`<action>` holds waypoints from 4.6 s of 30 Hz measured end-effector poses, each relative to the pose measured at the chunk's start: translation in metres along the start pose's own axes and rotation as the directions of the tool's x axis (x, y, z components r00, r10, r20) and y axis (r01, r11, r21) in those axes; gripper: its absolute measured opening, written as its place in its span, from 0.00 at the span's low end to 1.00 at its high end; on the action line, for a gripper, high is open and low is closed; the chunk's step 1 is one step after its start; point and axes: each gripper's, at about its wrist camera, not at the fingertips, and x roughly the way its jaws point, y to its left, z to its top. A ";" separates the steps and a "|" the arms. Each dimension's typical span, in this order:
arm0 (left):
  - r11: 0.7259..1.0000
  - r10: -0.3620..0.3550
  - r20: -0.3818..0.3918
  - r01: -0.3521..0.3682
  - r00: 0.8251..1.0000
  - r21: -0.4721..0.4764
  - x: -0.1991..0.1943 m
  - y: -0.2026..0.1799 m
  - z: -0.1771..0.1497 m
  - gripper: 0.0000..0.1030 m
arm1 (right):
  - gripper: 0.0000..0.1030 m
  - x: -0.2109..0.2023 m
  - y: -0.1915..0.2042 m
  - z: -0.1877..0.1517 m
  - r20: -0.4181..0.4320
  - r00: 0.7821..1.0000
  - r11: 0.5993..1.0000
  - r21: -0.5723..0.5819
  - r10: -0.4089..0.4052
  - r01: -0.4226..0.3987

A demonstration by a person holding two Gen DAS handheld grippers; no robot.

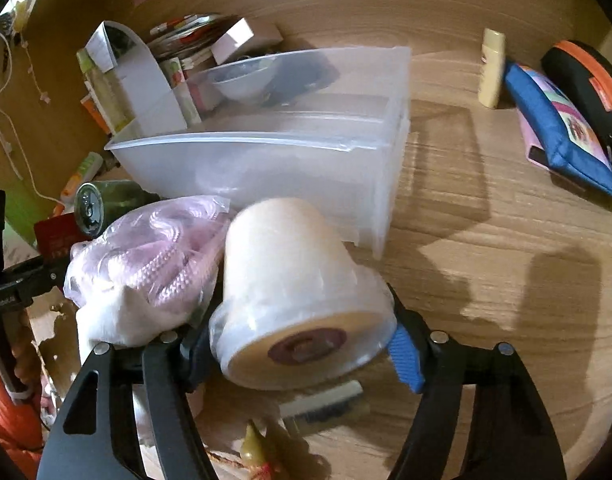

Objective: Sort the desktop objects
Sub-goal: 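Grasp red velvet pouch with left gripper and lift while right lifts tape roll, then carry red pouch and tape roll with both grippers over the clear bin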

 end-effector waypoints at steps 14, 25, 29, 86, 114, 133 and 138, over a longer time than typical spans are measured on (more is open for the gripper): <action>0.999 0.034 0.005 -0.034 0.999 0.026 -0.018 0.006 -0.010 0.50 | 0.65 -0.011 -0.012 -0.011 0.005 1.000 0.999 0.019 -0.029 0.028; 0.998 0.046 0.057 -0.048 0.997 0.042 -0.035 0.000 -0.019 0.31 | 0.65 -0.031 -0.021 -0.016 0.070 0.997 0.997 0.073 -0.045 0.040; 1.000 -0.002 0.075 0.001 0.997 0.023 -0.043 0.002 -0.011 0.20 | 0.65 -0.043 -0.020 -0.010 0.106 0.994 0.997 0.069 -0.040 0.033; 0.962 0.079 0.332 -0.159 0.940 0.221 -0.073 -0.060 0.142 0.03 | 0.65 -0.076 0.018 0.104 0.252 0.967 0.997 -0.067 0.044 -0.028; 0.934 0.168 0.071 -0.182 0.983 0.308 0.081 -0.056 0.191 0.03 | 0.65 0.035 0.008 0.132 -0.013 1.000 0.989 -0.149 0.003 -0.005; 0.935 0.184 -0.065 -0.154 0.981 0.320 0.105 -0.052 0.188 0.31 | 0.65 0.057 0.025 0.134 -0.099 0.992 0.967 -0.252 -0.075 0.048; 0.929 0.208 -0.023 -0.190 0.978 0.317 0.096 -0.052 0.188 0.59 | 0.66 0.049 0.028 0.135 -0.088 0.995 0.970 -0.243 -0.039 0.017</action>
